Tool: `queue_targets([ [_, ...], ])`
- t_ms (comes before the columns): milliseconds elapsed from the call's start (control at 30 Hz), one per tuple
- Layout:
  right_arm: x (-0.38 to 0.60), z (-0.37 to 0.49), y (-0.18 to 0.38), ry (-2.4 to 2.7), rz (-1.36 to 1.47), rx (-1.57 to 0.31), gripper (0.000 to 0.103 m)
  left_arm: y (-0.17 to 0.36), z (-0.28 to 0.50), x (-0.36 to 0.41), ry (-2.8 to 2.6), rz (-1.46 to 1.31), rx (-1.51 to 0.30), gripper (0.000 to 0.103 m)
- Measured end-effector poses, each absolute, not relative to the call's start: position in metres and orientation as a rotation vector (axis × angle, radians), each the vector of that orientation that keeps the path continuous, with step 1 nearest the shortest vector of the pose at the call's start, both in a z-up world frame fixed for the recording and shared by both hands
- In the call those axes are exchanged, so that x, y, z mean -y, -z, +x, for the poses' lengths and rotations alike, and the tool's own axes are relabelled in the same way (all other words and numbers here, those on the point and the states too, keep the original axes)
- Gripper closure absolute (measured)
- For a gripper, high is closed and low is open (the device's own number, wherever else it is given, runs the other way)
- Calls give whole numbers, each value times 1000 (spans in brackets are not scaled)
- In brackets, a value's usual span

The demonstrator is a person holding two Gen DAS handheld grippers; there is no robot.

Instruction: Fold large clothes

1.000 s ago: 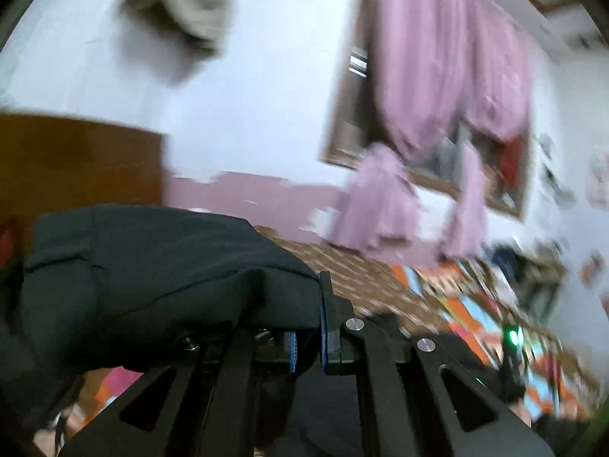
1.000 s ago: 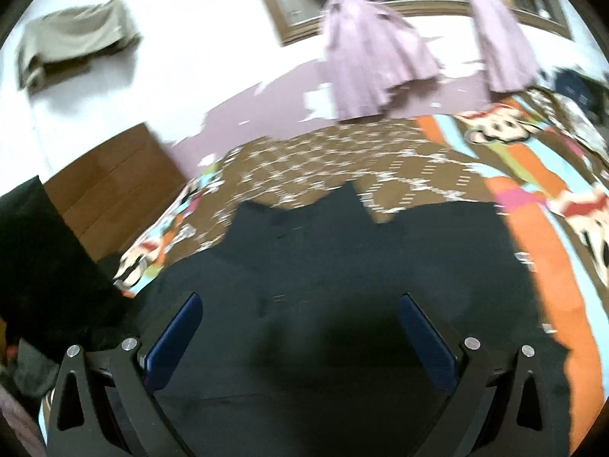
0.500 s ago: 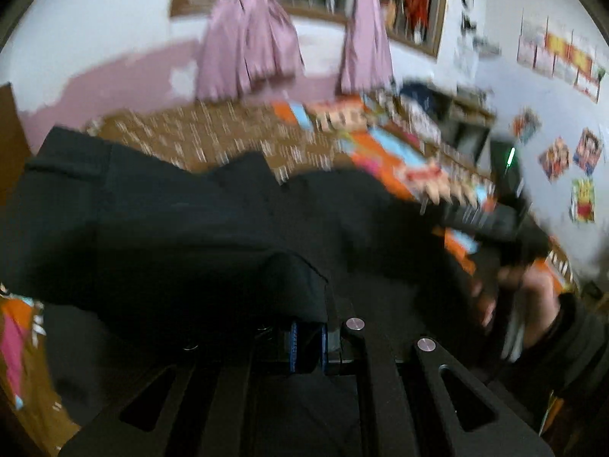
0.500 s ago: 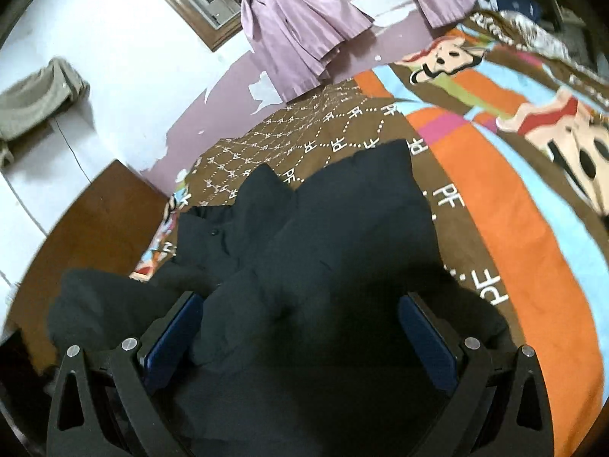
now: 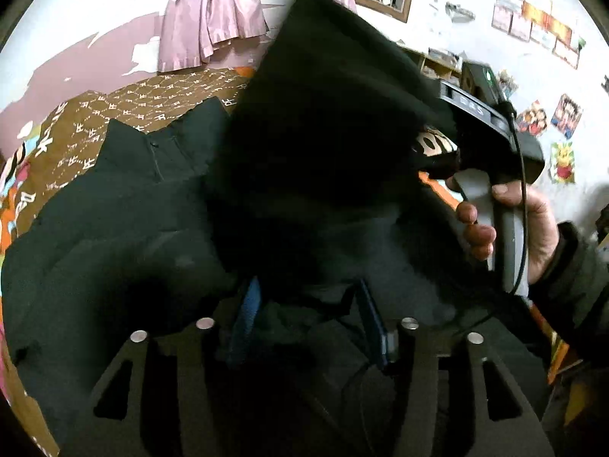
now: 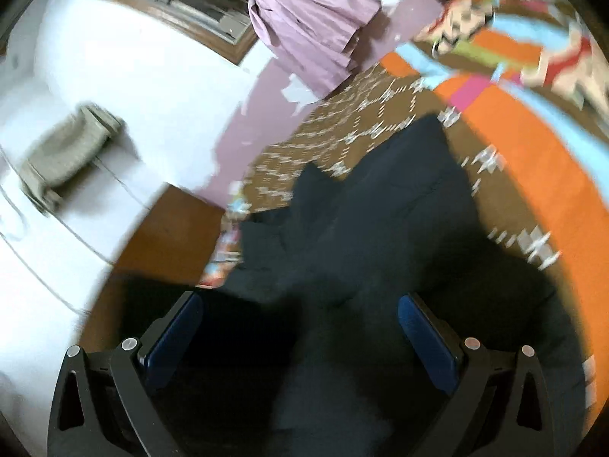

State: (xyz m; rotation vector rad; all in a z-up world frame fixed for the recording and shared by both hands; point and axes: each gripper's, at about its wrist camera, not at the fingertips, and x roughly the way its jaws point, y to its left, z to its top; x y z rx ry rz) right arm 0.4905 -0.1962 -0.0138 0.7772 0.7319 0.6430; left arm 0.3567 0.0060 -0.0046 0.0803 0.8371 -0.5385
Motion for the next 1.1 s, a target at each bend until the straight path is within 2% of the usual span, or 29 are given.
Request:
queue_targets([
  [200, 222, 481, 37, -679, 991, -756, 0, -14, 342, -46, 506, -43, -785, 34],
  [367, 238, 473, 33, -695, 1008, -730, 0, -26, 340, -93, 334, -131, -743, 34],
  [500, 222, 477, 35, -636, 870, -831, 4, -35, 337, -134, 163, -206, -707, 34],
  [600, 202, 475, 32, -561, 690, -893, 23, -30, 332, -178, -8, -289, -712, 34],
  [667, 193, 473, 34, -540, 632, -917, 58, -21, 333, -209, -78, -364, -724, 34],
  [700, 191, 472, 35, -527, 619, -929, 65, -18, 329, -218, -76, -396, -712, 34],
  [767, 190, 473, 39, -511, 607, -939, 86, -13, 331, -239, -56, -484, -700, 34],
  [833, 191, 472, 41, -512, 615, -934, 93, -8, 337, -248, 18, -546, -700, 35],
  [867, 192, 472, 39, -520, 615, -923, 96, -3, 343, -249, 50, -571, -715, 44],
  [900, 192, 473, 37, -517, 605, -914, 96, -1, 347, -250, 62, -583, -729, 60],
  [933, 191, 472, 30, -507, 580, -887, 97, 3, 351, -249, 75, -592, -750, 68],
  [967, 191, 471, 22, -502, 557, -857, 98, 4, 353, -248, 61, -578, -759, 82],
  [1100, 181, 472, -5, -463, 461, -766, 98, -1, 342, -250, 33, -563, -743, 98],
])
